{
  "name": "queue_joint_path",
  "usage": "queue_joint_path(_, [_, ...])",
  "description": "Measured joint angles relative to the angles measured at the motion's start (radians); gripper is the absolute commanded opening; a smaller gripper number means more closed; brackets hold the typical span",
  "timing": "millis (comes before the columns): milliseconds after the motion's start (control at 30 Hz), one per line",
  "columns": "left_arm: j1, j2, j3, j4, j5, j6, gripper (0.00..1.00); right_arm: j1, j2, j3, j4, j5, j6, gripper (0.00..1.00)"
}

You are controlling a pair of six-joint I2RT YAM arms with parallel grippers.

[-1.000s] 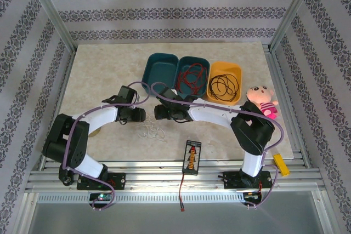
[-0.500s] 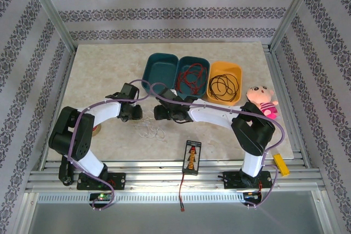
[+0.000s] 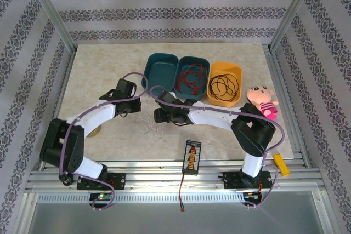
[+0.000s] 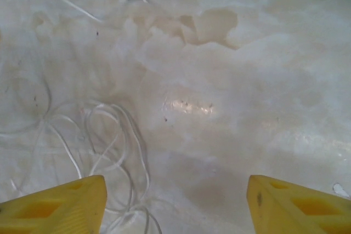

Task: Untangle the cables

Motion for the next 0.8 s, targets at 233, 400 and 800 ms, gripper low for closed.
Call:
queue_joint_path(233, [0.0,-0.138,-0.006,-0.001,0.002,-0.026,0.07,0.025,-0.011,-0.043,0.029,-0.036,0.004,0.6])
queue_joint_path(400, [0.001,-0.193,-0.011,-0.002,0.024,-0.041,0.06,0.045,-0.003,-0.043,0.051,-0.067,0.005,0.58])
queue_joint_path(800, [0.001,-0.305,-0.011,-0.046,0.045,-0.055,0.05,0.051,0.096,-0.028,0.05,-0.097,0.024,0.28])
